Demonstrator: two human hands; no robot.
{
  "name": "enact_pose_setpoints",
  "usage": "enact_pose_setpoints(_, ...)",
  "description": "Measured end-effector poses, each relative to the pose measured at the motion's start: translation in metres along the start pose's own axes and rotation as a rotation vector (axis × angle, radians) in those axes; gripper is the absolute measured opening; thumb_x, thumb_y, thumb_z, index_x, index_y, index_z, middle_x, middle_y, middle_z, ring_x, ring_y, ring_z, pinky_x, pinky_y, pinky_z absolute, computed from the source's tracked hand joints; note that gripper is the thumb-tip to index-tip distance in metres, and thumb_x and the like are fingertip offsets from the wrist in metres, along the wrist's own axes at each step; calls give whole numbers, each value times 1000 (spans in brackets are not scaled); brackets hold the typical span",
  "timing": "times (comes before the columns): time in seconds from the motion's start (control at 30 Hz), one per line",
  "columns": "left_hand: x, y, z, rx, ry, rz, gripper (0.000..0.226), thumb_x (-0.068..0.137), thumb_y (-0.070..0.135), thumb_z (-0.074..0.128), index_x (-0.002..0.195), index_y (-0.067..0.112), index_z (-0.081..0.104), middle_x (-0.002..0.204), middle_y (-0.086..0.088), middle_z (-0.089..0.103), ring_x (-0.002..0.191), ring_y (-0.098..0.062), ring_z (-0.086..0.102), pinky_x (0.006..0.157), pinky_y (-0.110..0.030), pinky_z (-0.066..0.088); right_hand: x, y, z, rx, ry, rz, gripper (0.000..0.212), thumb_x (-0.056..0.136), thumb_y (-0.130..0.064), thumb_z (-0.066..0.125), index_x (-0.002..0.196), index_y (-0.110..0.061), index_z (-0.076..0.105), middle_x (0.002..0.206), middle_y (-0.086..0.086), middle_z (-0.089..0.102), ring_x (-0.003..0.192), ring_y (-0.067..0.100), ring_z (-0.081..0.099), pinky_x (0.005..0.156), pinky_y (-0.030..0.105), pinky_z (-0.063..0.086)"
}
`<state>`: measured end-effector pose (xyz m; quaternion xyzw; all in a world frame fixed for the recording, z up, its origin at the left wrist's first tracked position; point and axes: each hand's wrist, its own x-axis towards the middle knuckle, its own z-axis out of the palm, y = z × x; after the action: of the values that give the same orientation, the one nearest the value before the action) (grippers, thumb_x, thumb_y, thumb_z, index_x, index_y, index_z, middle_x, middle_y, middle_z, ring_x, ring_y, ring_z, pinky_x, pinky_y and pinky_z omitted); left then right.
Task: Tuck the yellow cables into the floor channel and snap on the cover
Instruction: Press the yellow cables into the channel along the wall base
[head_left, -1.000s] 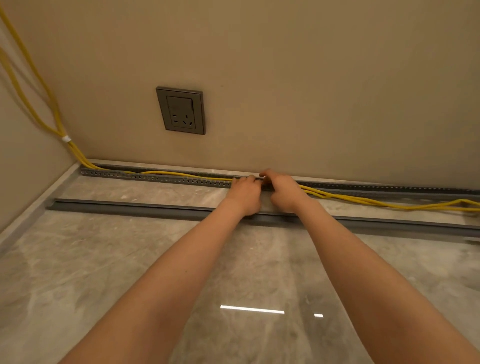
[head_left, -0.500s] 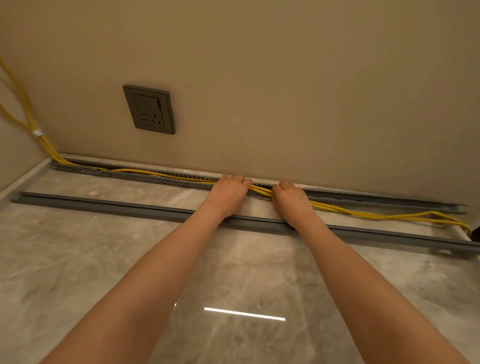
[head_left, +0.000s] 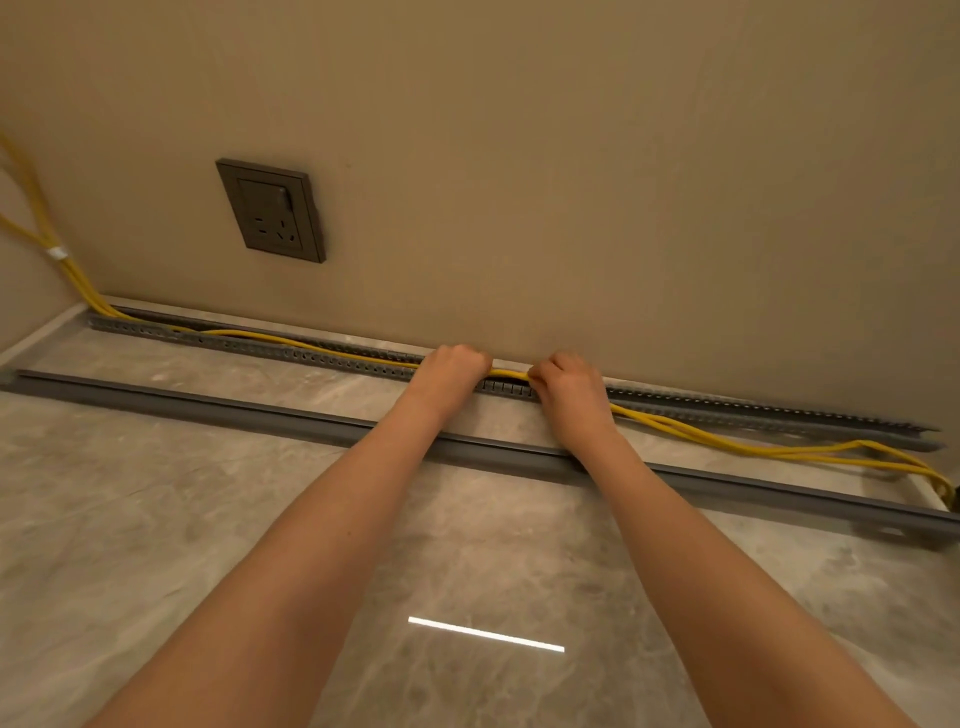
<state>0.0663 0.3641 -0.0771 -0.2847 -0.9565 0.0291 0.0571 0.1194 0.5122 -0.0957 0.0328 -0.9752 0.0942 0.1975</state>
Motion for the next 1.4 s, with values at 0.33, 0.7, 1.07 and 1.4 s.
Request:
enact_pose_setpoints(0.33, -3, 17, -7, 114, -40, -5, 27, 90, 3, 47, 115, 4, 59, 119, -15, 65, 110, -34, 62, 88, -40, 50, -1, 4, 5, -19, -115, -37, 34, 69, 15, 60, 99, 2, 72, 95, 21, 66, 92, 39, 61, 76, 40, 51)
enact_pose_setpoints(0.7, -5, 69, -2, 21, -79, 1, 32, 94, 4, 41, 124, -2, 52, 126, -18, 53, 119, -33, 53, 94, -40, 47, 4, 19, -20, 461, -271, 303, 51, 79, 16, 44, 120, -6, 64, 121, 18, 65, 117, 30, 59, 99, 32, 45)
enact_pose_setpoints(1.07, 0, 92, -15, 188, -252, -19, 33, 97, 3, 41, 128, 2, 53, 132, -17, 49, 118, -31, 54, 95, -36, 47, -38, 70, -38, 101, -243, 260, 37, 87, -6, 56, 123, -11, 61, 122, 15, 61, 113, 32, 57, 94, 36, 46)
enact_pose_setpoints(1.4, -7, 84, -22, 17, -310, -130, 37, 96, 9, 38, 130, 0, 49, 135, -18, 40, 120, -35, 50, 95, -43, 46, -34, 74, -46, -428, -383, -164, 37, 95, -5, 40, 132, -2, 36, 123, 21, 57, 109, 37, 58, 82, 43, 49)
